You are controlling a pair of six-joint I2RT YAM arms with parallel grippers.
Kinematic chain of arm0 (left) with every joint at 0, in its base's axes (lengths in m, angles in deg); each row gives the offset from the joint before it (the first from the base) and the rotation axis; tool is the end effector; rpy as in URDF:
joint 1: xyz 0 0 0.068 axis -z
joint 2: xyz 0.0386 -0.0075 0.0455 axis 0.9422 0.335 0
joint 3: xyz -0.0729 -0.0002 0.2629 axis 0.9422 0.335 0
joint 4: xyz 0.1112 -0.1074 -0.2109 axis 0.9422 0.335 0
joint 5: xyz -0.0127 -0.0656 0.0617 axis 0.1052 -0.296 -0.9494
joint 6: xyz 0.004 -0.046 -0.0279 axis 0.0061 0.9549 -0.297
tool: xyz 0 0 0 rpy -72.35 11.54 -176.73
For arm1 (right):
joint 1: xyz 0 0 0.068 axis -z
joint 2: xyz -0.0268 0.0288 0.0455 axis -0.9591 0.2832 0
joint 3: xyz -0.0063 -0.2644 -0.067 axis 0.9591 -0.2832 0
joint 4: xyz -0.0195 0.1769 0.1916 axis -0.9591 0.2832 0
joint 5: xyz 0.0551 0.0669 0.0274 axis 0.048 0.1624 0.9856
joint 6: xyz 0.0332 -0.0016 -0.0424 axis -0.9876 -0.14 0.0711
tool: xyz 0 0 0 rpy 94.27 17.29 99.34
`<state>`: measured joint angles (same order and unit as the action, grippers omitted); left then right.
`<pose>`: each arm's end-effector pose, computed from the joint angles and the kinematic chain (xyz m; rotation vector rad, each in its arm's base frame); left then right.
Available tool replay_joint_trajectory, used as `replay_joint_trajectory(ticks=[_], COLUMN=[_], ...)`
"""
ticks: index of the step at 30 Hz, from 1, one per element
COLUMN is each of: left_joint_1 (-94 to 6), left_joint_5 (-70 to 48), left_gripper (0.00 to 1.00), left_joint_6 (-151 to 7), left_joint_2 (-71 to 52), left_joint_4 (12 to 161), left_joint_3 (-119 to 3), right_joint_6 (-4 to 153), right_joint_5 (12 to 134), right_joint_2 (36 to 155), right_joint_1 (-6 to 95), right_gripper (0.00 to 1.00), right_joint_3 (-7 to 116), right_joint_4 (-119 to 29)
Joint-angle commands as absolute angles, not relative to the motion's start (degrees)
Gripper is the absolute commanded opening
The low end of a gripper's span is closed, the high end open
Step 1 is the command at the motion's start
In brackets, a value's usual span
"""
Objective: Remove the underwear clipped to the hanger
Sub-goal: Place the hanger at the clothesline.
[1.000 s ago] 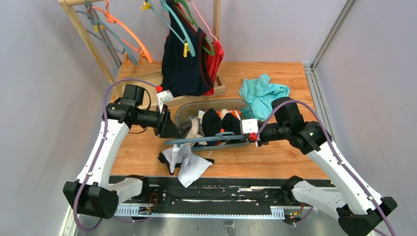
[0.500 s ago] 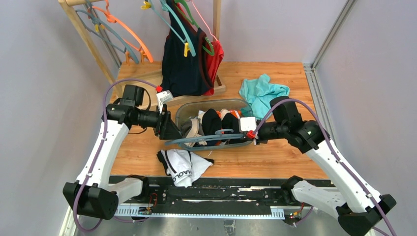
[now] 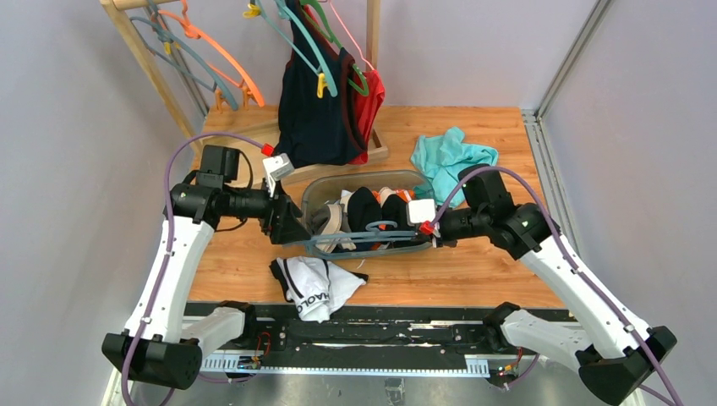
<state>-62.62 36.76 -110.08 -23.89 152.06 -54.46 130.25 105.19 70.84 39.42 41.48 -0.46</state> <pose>0.1736 -0.0536 0.3597 0.9902 2.0058 -1.0443 0.1437 0.1249 0.3561 -1.6655 1.3316 0.6306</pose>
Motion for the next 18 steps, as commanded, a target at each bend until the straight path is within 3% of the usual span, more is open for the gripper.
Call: replay_joint_trajectory(ticks=[1,10,18], left_joint_1=[-62.20,-61.96,-56.74], left_joint_5=[36.62,37.52,29.88], left_gripper=[0.82,0.84,0.82], left_joint_6=[-113.01,-119.76,-128.01], left_joint_2=[-25.78,-29.56,-34.20], left_joint_4=[152.35,152.23,152.23], left_joint_3=[-56.89,-57.91,-54.03], right_joint_6=[127.86,125.82,124.19], right_joint_5=[106.29,107.17,111.34], right_joint_2=[71.68,75.62,78.12], right_joint_1=[38.84,38.90,38.84], right_gripper=[0.01,0.01,0.01], right_joint_3=[43.42,45.65,48.32], right_joint_4=[-1.24,-0.63,0.35])
